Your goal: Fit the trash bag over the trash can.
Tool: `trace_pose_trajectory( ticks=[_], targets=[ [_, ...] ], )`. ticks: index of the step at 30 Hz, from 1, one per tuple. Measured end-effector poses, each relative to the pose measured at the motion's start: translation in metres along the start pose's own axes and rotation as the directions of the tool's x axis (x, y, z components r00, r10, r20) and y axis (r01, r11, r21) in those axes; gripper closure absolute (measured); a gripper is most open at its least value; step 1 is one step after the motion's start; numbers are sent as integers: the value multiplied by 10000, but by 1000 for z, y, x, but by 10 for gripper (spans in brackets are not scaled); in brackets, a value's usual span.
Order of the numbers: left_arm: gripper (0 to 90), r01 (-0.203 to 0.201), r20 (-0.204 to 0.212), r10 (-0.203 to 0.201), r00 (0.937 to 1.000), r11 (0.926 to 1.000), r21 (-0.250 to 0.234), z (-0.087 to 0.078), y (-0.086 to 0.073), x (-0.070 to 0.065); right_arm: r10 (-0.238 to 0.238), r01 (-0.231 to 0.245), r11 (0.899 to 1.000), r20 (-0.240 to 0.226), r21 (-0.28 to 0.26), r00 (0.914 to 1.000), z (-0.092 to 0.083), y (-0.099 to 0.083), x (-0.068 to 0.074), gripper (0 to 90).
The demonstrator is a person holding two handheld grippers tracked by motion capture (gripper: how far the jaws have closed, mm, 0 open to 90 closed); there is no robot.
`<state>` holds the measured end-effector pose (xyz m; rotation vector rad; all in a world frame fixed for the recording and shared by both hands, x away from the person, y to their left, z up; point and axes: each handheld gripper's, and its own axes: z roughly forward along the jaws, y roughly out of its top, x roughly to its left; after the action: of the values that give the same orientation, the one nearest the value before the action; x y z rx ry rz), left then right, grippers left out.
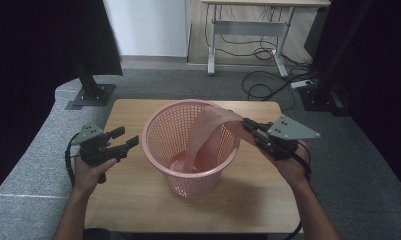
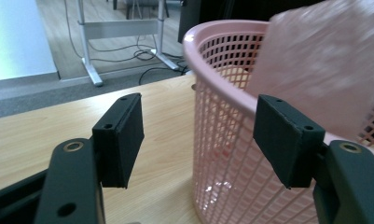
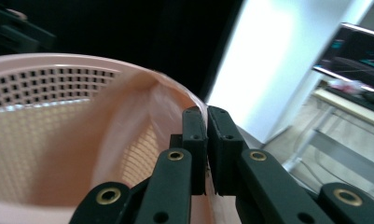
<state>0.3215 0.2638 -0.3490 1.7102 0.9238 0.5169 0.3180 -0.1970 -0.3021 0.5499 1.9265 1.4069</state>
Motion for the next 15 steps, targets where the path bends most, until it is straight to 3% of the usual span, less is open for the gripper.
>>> trace_pose_trajectory(
  ticks=[1, 5, 10, 15],
  targets=[
    [331, -57, 32, 57, 10000, 10000, -17, 0, 1, -2, -147, 151, 9998, -256, 139, 9996, 10, 0, 7, 852],
    [334, -276, -19, 276, 9996, 9996, -13, 1, 5, -9, -190, 208, 9990, -440, 405, 9989, 18, -4, 13, 863],
    [331, -209, 85, 210, 9997, 9998, -20, -2, 5, -10, -11, 27, 9998, -739, 205, 9973, 24, -8, 13, 890],
    [331, -355, 162, 358, 9992, 9993, -137, -7, 8, -15, -138, 155, 9997, -994, 162, 9950, 33, 1, 16, 891]
  ],
)
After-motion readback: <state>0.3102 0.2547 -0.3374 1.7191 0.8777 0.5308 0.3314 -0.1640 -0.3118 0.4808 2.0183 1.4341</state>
